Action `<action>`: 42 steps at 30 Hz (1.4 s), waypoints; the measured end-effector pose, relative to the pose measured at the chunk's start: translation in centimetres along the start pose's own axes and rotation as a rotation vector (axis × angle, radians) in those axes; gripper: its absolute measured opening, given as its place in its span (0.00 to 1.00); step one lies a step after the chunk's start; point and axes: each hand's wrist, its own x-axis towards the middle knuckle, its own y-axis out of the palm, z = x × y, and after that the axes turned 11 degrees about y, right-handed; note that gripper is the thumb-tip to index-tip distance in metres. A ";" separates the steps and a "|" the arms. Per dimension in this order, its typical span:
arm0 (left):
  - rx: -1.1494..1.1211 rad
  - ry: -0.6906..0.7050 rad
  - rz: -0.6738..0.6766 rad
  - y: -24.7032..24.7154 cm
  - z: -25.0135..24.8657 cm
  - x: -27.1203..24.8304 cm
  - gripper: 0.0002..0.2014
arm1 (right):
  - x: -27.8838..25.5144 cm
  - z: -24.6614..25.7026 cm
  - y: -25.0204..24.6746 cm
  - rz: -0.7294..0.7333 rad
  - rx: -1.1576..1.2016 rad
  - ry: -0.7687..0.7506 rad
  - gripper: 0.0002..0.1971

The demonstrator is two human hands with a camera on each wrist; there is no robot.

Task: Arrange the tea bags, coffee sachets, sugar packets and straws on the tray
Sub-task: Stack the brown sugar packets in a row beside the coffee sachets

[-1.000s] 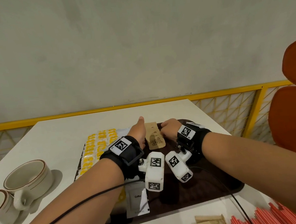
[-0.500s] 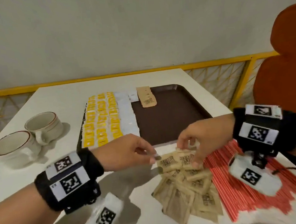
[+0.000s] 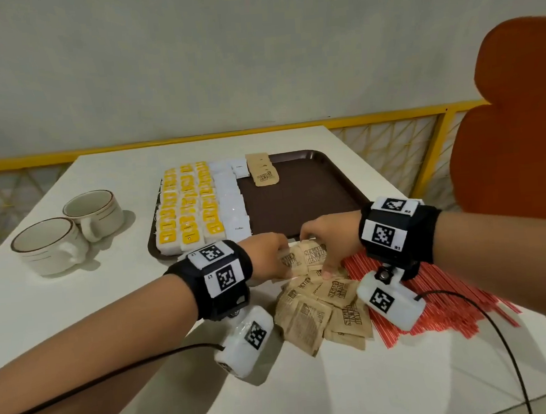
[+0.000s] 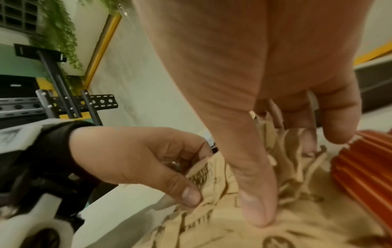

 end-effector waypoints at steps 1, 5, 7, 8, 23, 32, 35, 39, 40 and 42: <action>-0.019 -0.001 -0.016 -0.1 0.4 -0.3 0.10 | 0.1 0.0 0.0 0.007 0.014 0.003 0.36; -0.431 -0.071 -0.099 -1.1 1.9 -2.1 0.05 | 0.2 0.4 -0.1 0.047 0.064 0.005 0.32; -0.763 -0.111 -0.155 -1.7 2.2 -3.4 0.04 | 0.3 0.8 -0.1 0.036 0.076 -0.014 0.26; -0.860 -0.117 -0.202 -1.9 2.5 -4.0 0.06 | 0.3 1.0 -0.1 0.021 0.077 -0.028 0.23; -1.221 -0.107 -0.673 -0.8 4.3 -7.3 0.06 | -2.3 2.2 -3.0 -0.018 0.669 -0.191 0.10; -1.572 -0.159 -0.563 1.0 3.1 -7.6 0.08 | -0.9 5.2 0.9 -0.018 1.083 -0.342 0.13; -1.566 -0.126 -0.526 1.3 2.9 -7.9 0.12 | -0.3 5.9 2.2 -0.003 1.117 -0.353 0.14; -1.455 -0.093 -0.520 2.4 2.7 -7.7 0.11 | 0.1 6.4 3.2 -0.069 1.120 -0.298 0.18; -1.444 -0.095 -0.531 2.5 2.8 -7.6 0.11 | 0.2 6.4 3.4 -0.058 1.162 -0.279 0.17; -1.438 -0.099 -0.549 2.6 2.8 -7.5 0.10 | 0.1 6.3 3.9 -0.027 1.216 -0.242 0.14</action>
